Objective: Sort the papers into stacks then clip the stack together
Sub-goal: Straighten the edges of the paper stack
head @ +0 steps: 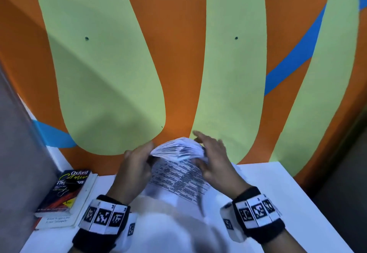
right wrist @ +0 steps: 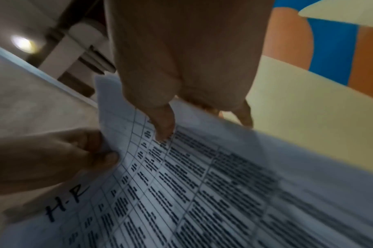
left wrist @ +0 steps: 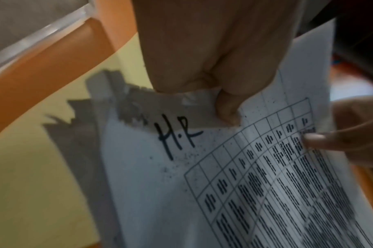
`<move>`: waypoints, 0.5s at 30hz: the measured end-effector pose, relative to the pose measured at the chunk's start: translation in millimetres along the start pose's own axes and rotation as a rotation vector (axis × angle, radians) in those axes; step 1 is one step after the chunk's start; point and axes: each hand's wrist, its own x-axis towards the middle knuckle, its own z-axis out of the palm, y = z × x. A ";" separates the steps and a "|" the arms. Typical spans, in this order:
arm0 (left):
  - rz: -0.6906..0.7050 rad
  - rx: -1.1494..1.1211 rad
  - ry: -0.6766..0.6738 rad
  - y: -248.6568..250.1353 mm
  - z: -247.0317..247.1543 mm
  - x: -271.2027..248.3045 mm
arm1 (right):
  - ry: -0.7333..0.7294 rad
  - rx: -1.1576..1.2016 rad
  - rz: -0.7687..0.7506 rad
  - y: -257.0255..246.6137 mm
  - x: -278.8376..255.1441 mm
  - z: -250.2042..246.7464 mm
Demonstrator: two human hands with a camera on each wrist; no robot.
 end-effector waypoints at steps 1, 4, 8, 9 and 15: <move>0.042 0.070 0.002 4.6 -3.2 7.3 | 0.015 0.067 -0.006 -5.7 7.3 -5.2; 0.126 0.292 0.088 11.3 -10.8 17.4 | 0.058 0.241 0.025 -16.0 13.8 -15.3; -0.109 0.219 0.423 5.1 -23.0 4.2 | 0.168 0.426 0.072 -11.4 6.2 -17.7; -0.245 0.051 0.476 -1.6 -24.6 1.1 | 0.198 0.513 0.104 -9.6 6.0 -18.2; -0.457 -0.701 0.289 7.2 -13.9 2.7 | 0.214 0.689 0.185 -3.6 6.1 -12.2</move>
